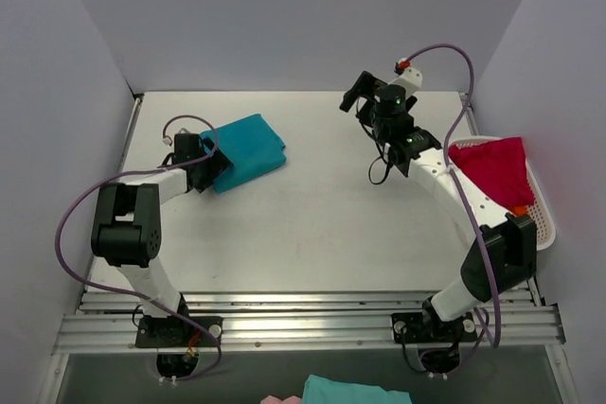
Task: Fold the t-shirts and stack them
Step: Neatly place the folded tshirt to the corner
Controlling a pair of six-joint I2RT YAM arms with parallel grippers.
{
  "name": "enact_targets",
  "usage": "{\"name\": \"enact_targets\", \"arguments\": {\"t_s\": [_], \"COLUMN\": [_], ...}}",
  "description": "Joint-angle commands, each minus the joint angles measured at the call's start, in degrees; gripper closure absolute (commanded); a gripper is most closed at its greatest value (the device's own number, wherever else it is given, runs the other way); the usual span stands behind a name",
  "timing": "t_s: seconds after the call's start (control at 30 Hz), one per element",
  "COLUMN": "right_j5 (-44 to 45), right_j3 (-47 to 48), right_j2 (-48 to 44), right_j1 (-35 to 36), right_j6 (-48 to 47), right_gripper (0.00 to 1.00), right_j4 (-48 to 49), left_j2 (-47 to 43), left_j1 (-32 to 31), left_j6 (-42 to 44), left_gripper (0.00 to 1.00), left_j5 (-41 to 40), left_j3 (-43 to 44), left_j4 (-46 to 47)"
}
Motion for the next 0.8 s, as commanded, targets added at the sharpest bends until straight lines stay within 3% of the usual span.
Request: {"name": "enact_targets", "arguments": {"t_s": [0.0,0.07,0.1,0.17,0.2,0.27,0.33,0.53,0.77], "right_j5": [2.1,2.0,1.3,0.5,-0.6,-1.7,-3.5,-7.5,-10.9], "right_j3": [-1.8,-3.2,-3.6,-5.0,-5.4,-6.0,-6.3,-8.6,-9.9], "right_j2": [-2.8,-4.3,-4.8,-5.6,-5.7,-6.0,-5.9,-7.8,-7.8], "right_j1": [-2.1,-3.6,-4.1,-5.6,-6.1,-8.0,-9.3,-13.8,-16.8], "right_j6": [-1.1,-1.0,-0.8,-0.6,-0.5,-0.4,0.2,1.0,2.1], "right_gripper": [0.0,0.0,0.0,0.0,0.0,0.0,0.0,0.0,0.0], "right_j4": [-1.4,-0.8,-0.5,0.4,0.6,0.9,1.0,2.7,4.2], "left_j2": [3.7,5.7,7.2,9.0,9.8,12.6,16.4,24.7,31.3], "left_j1": [-0.3,-0.5,-0.5,-0.5,-0.5,-0.5,0.0,3.5,9.7], "left_j6": [-1.2,-1.6,-1.6,-1.5,-1.4,0.0,2.1,6.9,14.4], "left_gripper": [0.11,0.24,0.41,0.6,0.8,0.96,0.98,0.98,0.98], "left_j5": [-2.2,-2.2,-2.2,-2.2,-2.2,-4.8,-7.1,-2.8,-4.0], "left_j3": [1.1,2.5,3.4,5.7,8.8,12.5,19.9,41.4,59.5], "left_j4": [2.1,2.6,2.5,1.4,0.6,-3.4,-8.3,-19.5,-27.7]}}
